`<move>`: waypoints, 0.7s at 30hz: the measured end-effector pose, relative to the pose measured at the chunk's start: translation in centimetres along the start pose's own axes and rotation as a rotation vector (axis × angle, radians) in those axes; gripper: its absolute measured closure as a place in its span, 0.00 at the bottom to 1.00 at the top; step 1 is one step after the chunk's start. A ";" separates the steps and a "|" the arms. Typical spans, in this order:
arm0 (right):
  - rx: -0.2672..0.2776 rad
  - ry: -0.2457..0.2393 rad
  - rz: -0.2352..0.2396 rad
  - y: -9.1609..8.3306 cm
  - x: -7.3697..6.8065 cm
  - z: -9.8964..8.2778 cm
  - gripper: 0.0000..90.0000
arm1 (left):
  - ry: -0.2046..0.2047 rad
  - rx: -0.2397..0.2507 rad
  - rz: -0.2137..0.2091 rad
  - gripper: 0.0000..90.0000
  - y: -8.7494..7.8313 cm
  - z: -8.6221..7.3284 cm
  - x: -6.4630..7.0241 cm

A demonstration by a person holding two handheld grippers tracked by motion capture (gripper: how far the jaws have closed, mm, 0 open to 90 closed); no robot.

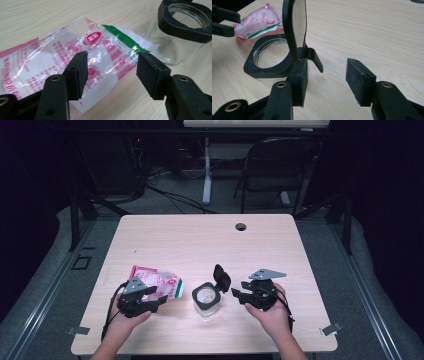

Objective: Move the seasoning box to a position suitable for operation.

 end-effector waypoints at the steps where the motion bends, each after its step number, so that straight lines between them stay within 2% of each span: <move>1: 0.002 0.002 0.000 0.0 0.0 0.0 0.57 | -0.002 -0.006 0.000 0.46 0.3 -0.1 0.2; 5: 0.009 0.009 -0.007 0.1 0.2 0.0 0.57 | 0.015 -0.041 0.004 0.43 1.3 -0.8 0.8; 10: 0.009 0.019 -0.005 0.2 0.2 -0.1 0.56 | 0.043 -0.062 0.039 0.41 2.3 -1.3 1.1; 13: 0.003 0.015 -0.006 0.3 0.1 -0.2 0.55 | 0.050 -0.062 0.050 0.40 2.5 -1.4 1.1; 15: 0.006 0.015 -0.005 0.4 0.0 -0.2 0.55 | 0.060 -0.061 0.046 0.38 2.5 -1.4 1.3; 18: 0.007 0.014 -0.005 0.4 0.0 -0.1 0.55 | 0.064 -0.034 0.030 0.35 2.3 -1.0 1.7; 21: 0.007 0.016 -0.007 0.3 0.1 -0.1 0.55 | 0.086 -0.042 0.038 0.34 2.4 -1.0 1.9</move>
Point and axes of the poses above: each handheld gripper's, and its own axes: y roughly forward along the jaws, z roughly out of its top, x roughly to its right, the point moved 10 cm from there along y, roughly forward along the jaws, and after that the axes turned 2 degrees about -z, right-handed, at the moved point
